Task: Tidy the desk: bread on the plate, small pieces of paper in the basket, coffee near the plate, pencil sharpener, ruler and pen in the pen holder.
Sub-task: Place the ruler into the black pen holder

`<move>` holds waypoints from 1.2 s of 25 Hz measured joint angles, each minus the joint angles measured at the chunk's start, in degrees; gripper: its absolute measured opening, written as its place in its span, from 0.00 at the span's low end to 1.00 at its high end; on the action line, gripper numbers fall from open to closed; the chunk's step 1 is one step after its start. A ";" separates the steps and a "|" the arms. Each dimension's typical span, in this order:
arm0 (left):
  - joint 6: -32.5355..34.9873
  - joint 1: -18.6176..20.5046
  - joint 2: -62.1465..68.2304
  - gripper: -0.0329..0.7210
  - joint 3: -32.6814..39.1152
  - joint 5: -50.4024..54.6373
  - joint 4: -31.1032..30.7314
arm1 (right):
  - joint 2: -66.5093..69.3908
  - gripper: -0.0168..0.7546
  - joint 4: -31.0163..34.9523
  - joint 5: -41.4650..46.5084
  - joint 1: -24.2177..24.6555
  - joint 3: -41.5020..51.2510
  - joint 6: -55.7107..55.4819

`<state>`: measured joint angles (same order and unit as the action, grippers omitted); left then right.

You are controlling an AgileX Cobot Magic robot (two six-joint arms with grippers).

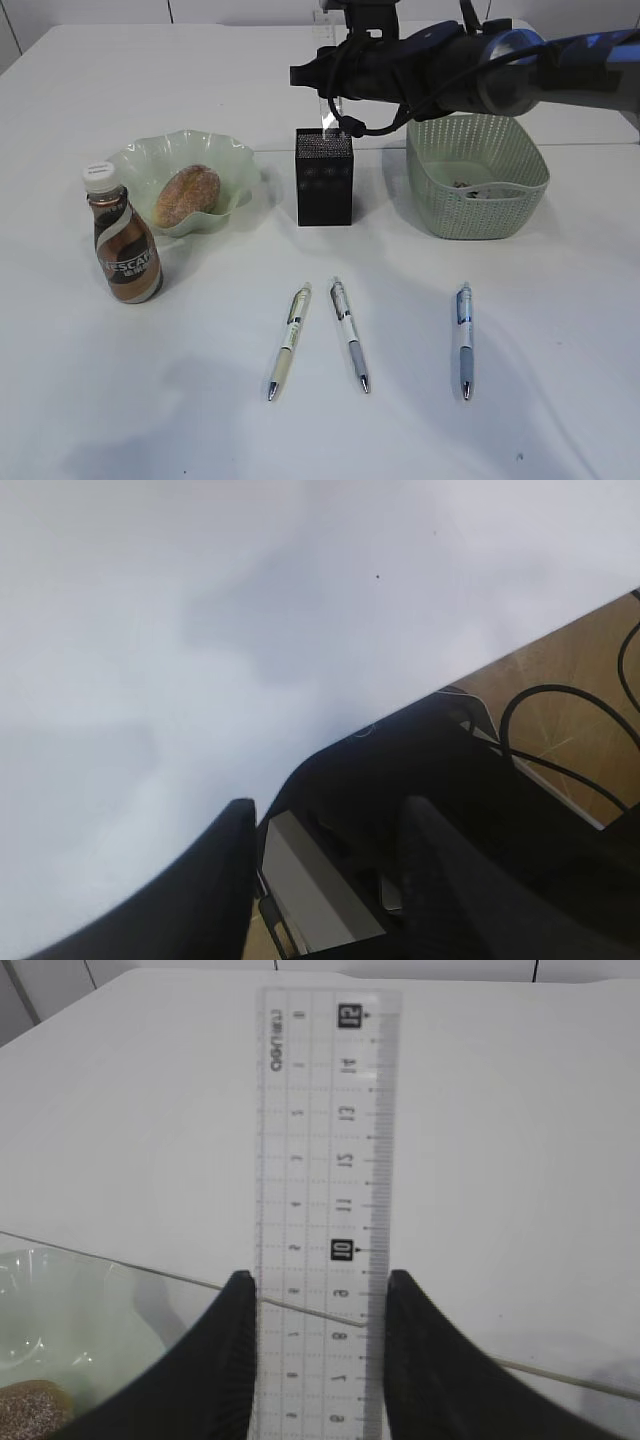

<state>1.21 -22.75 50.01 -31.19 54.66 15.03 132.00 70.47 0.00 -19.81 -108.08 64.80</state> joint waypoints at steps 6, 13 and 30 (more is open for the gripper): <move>0.00 0.00 0.00 0.48 0.00 -0.13 0.00 | 0.50 0.39 0.12 0.40 0.00 0.00 0.13; 0.00 0.00 0.00 0.48 0.00 -0.12 0.00 | 1.46 0.39 -0.02 3.07 0.00 0.00 0.67; 0.00 0.00 0.00 0.48 0.00 -0.12 0.00 | 3.88 0.39 -0.34 4.76 0.00 0.00 5.31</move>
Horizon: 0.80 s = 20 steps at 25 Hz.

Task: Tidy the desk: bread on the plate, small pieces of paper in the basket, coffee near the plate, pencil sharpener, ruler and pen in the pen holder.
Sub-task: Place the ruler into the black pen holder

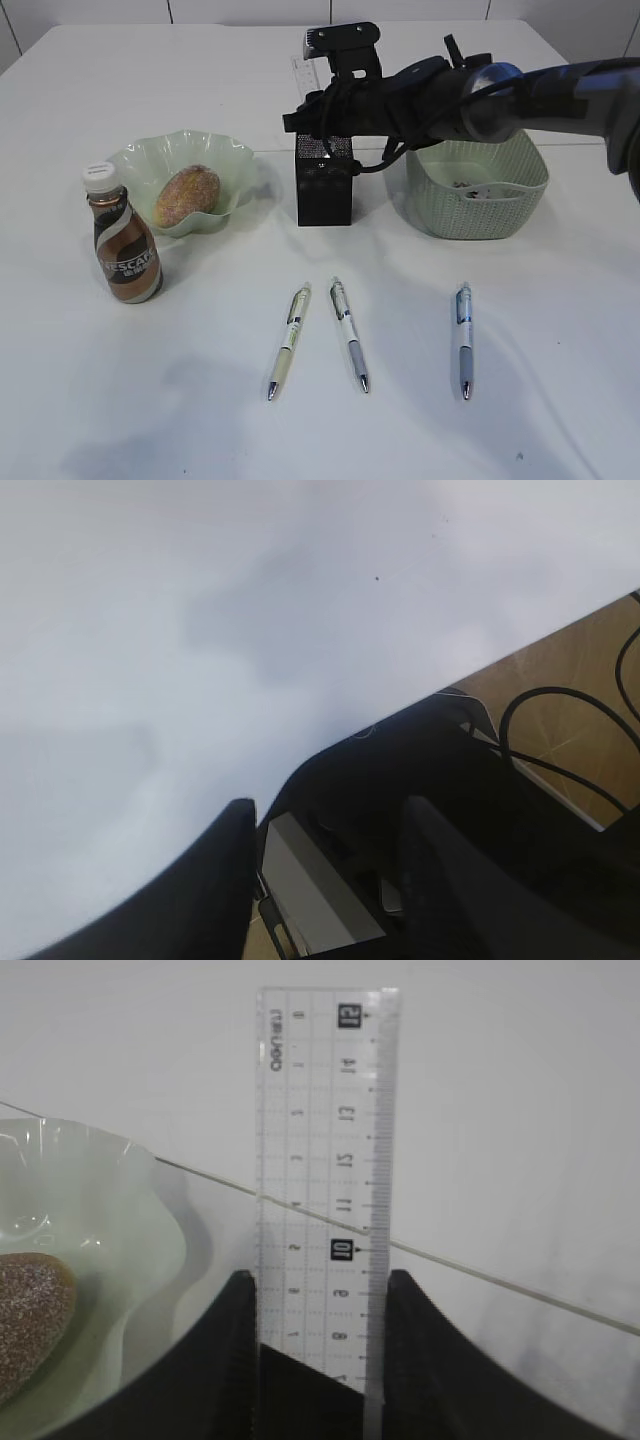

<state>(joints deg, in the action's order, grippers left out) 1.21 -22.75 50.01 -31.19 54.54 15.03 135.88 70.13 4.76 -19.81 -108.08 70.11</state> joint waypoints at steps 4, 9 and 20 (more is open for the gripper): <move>0.00 0.00 0.00 0.48 0.00 0.00 0.00 | 0.00 0.39 0.00 0.72 0.00 0.00 0.11; 0.00 0.00 0.00 0.48 0.00 0.00 0.00 | 0.00 0.40 0.00 2.32 0.00 0.00 0.11; 0.00 0.00 0.00 0.48 0.00 0.00 0.00 | 0.00 0.52 -0.05 2.89 -0.10 0.00 0.22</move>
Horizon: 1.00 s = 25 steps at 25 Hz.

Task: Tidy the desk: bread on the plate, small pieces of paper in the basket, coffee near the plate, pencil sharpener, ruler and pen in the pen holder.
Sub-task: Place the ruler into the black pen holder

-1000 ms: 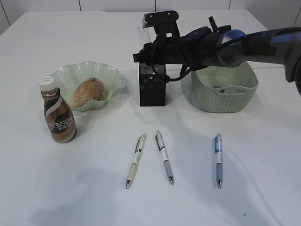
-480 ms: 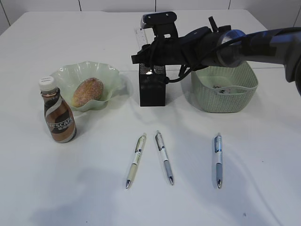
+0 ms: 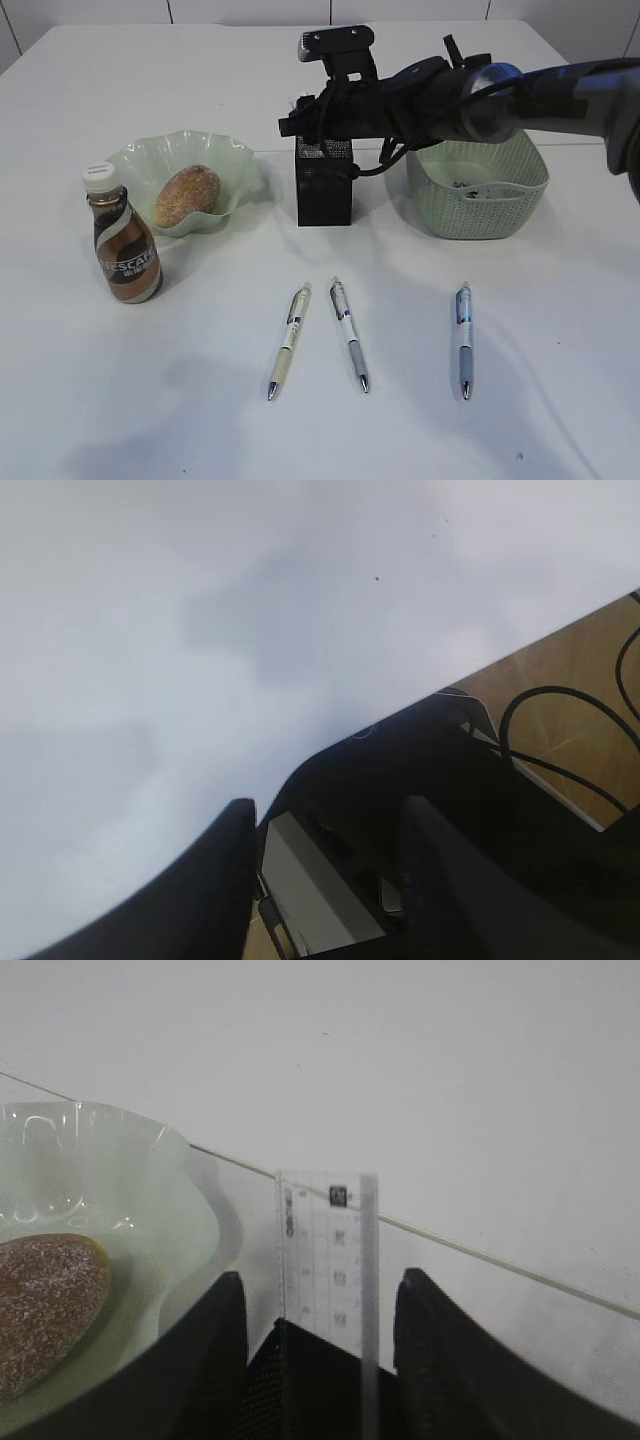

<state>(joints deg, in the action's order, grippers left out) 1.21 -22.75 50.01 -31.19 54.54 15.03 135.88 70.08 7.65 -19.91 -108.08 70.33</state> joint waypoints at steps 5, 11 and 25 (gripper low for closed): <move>0.00 0.00 0.00 0.48 0.00 0.00 0.00 | 0.00 0.53 0.00 0.00 0.00 0.00 0.00; 0.00 0.00 0.00 0.48 0.00 0.00 0.00 | -2.43 0.53 0.00 -0.12 0.00 0.00 0.22; 0.00 0.00 0.00 0.48 0.00 0.00 0.00 | -13.60 0.53 -0.20 3.86 0.00 0.00 2.64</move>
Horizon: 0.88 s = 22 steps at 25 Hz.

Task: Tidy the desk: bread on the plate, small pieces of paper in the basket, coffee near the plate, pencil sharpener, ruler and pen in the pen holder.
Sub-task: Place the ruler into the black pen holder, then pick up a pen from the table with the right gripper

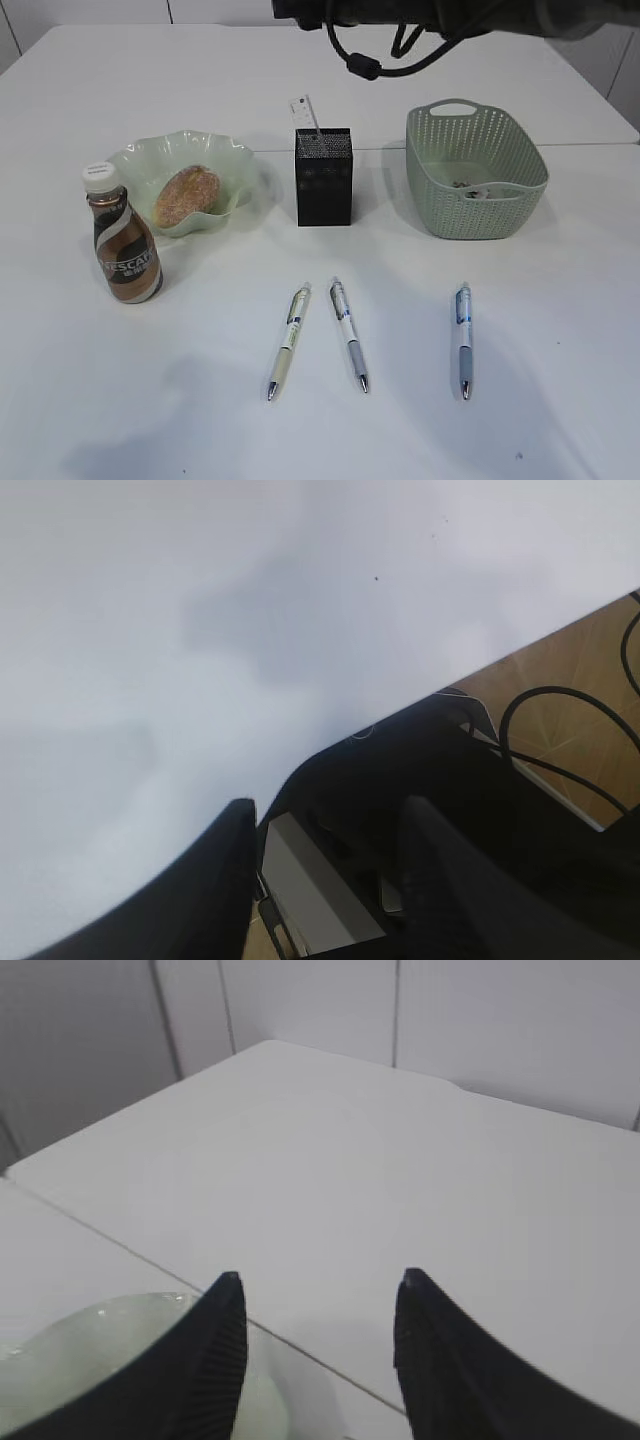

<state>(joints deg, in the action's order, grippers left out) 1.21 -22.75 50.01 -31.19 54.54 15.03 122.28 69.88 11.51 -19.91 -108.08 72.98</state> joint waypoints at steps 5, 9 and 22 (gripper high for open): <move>0.00 0.00 0.00 0.48 0.00 0.00 0.00 | -3.92 0.52 -0.92 11.97 0.00 0.00 1.14; 0.00 0.00 0.00 0.48 0.00 0.00 0.00 | -6.76 0.53 -2.86 23.95 0.10 0.00 1.21; 0.00 0.00 0.00 0.48 0.00 0.70 0.00 | -7.97 0.52 -5.99 57.83 0.10 -0.12 1.21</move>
<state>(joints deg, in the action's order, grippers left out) 1.21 -22.75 50.01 -31.19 55.23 15.03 114.31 63.88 69.35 -19.81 -108.20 74.18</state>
